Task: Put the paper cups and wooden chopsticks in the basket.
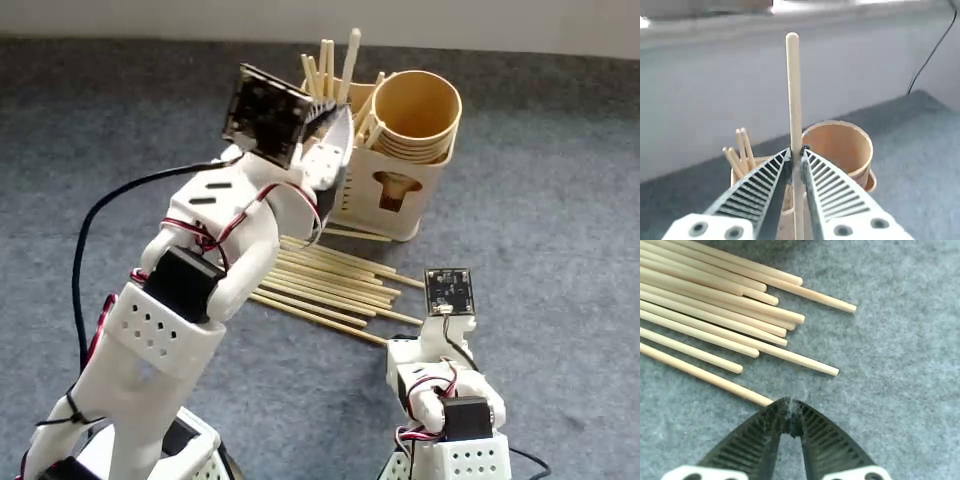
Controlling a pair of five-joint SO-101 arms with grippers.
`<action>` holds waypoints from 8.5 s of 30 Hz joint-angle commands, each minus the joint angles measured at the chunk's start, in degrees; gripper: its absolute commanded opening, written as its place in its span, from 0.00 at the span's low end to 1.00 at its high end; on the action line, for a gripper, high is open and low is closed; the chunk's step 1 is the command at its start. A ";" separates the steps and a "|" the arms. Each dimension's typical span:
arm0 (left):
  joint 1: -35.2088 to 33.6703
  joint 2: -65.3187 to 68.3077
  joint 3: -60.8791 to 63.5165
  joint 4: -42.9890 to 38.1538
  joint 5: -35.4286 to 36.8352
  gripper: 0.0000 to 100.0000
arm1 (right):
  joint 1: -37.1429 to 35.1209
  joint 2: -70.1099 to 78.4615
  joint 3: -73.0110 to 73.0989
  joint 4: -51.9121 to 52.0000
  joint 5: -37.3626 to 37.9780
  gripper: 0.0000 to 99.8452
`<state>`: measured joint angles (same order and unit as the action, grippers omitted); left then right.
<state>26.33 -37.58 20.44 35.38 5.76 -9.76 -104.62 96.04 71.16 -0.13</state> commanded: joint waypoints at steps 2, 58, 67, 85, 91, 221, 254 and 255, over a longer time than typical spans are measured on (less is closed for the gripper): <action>-0.75 -1.80 -2.77 -15.91 4.57 0.01 | 0.57 -1.01 8.04 0.48 0.00 0.00; -11.56 7.16 -2.77 -10.81 -0.26 0.10 | 0.57 -1.10 8.04 0.48 0.09 0.00; -11.65 0.57 -2.15 8.79 -1.23 0.10 | 0.57 -1.10 8.04 0.48 0.09 0.00; -0.84 -0.40 6.64 30.15 -12.13 0.09 | 0.57 -1.10 8.04 0.48 0.09 0.00; 1.89 0.04 13.05 30.86 -17.76 0.09 | 0.57 -1.10 8.04 0.48 0.09 0.00; 5.76 34.95 8.40 37.63 -34.90 0.14 | 0.48 -1.10 8.13 0.48 0.09 0.00; 7.96 58.77 -6.81 42.37 -45.98 0.08 | 0.48 -1.10 8.13 0.48 0.09 0.00; 8.48 58.77 -6.29 42.37 -45.98 0.07 | 0.48 -1.10 8.13 0.48 0.09 0.00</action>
<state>31.60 21.14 12.35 76.09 -39.87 -9.76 -104.62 96.04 71.16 -0.13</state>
